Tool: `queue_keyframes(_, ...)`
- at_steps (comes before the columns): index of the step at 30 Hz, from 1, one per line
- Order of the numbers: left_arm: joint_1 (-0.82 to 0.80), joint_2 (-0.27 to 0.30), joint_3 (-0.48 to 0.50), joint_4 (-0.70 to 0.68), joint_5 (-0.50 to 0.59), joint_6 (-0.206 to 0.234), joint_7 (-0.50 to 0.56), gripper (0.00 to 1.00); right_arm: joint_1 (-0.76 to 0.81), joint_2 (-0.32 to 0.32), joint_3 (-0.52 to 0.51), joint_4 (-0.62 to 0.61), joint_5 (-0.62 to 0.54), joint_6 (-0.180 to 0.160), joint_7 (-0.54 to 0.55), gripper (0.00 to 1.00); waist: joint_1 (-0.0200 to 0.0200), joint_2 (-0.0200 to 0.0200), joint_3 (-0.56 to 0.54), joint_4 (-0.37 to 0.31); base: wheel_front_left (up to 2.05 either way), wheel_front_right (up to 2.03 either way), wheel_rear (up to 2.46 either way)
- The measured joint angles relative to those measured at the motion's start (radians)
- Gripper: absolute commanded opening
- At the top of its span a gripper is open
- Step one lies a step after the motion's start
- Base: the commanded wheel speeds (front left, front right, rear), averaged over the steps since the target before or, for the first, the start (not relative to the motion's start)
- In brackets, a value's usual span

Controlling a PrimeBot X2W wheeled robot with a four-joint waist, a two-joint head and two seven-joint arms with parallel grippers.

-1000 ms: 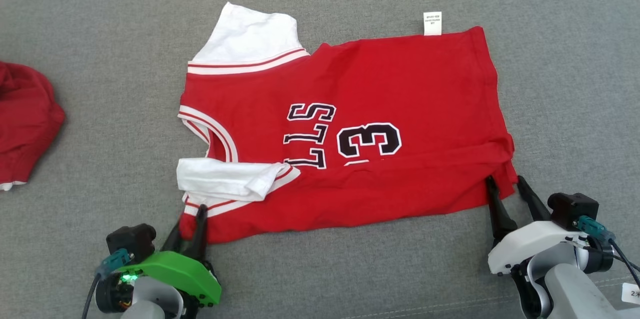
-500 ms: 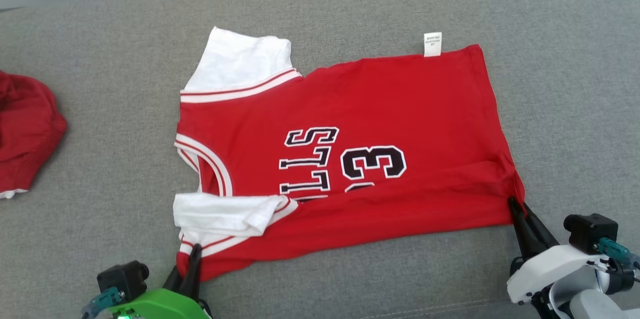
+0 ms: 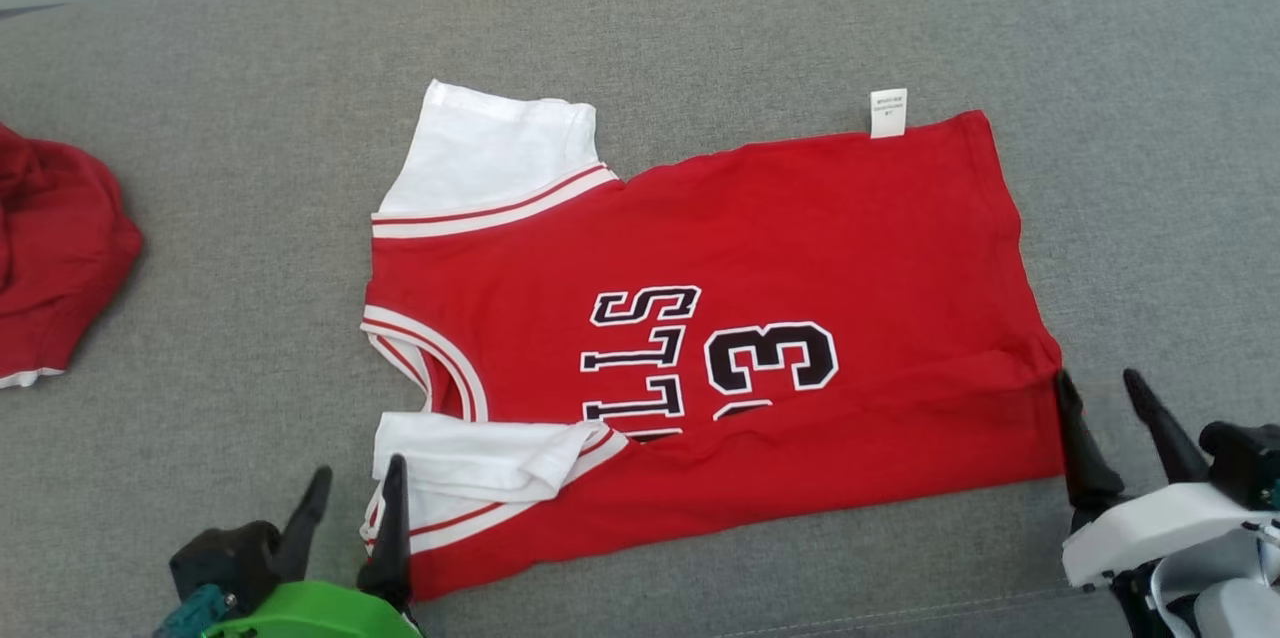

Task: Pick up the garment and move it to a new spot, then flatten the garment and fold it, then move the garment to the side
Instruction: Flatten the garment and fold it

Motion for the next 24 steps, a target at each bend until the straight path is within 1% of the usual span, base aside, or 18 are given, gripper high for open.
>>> queue_keyframes(2, -0.021, 0.009, 0.008, -0.019, 0.039, 0.018, -0.045, 1.0, -0.012, 0.012, -0.034, -0.038, -0.028, 0.0, -0.026, 1.0, 0.0, 0.0, 0.008, -0.002, 0.0, 0.0, 0.0)
queue_keyframes(5, -0.051, 0.013, 0.022, -0.045, 0.081, 0.031, -0.105, 1.0, -0.037, 0.033, -0.073, -0.111, -0.072, 0.0, -0.052, 1.0, 0.0, 0.0, 0.017, -0.007, 0.0, 0.0, 0.0)
queue_keyframes(9, -0.111, 0.03, 0.032, -0.077, 0.134, 0.035, -0.16, 1.0, -0.067, 0.059, -0.102, -0.205, -0.121, 0.0, -0.064, 1.0, 0.0, 0.0, 0.025, -0.01, 0.0, 0.0, 0.0)
queue_keyframes(13, -0.161, 0.036, 0.031, -0.09, 0.154, 0.034, -0.174, 1.0, -0.072, 0.078, -0.105, -0.257, -0.143, 0.0, -0.045, 1.0, 0.0, 0.0, 0.023, -0.007, 0.0, 0.0, 0.0)
queue_keyframes(17, -0.187, 0.036, 0.023, -0.087, 0.159, 0.031, -0.173, 1.0, -0.072, 0.089, -0.108, -0.277, -0.15, 0.0, -0.031, 1.0, 0.0, 0.0, 0.028, -0.005, 0.0, 0.0, 0.0)
queue_keyframes(21, -0.24, 0.035, 0.016, -0.074, 0.159, 0.016, -0.168, 1.0, -0.072, 0.099, -0.107, -0.29, -0.149, 0.0, -0.027, 1.0, 0.0, 0.0, 0.043, -0.002, 0.0, 0.0, 0.0)
queue_keyframes(24, -0.324, 0.03, 0.008, -0.074, 0.155, -0.005, -0.153, 1.0, -0.082, 0.102, -0.102, -0.3, -0.149, 0.0, -0.023, 1.0, 0.0, 0.0, 0.06, -0.001, 0.0, 0.0, 0.0)
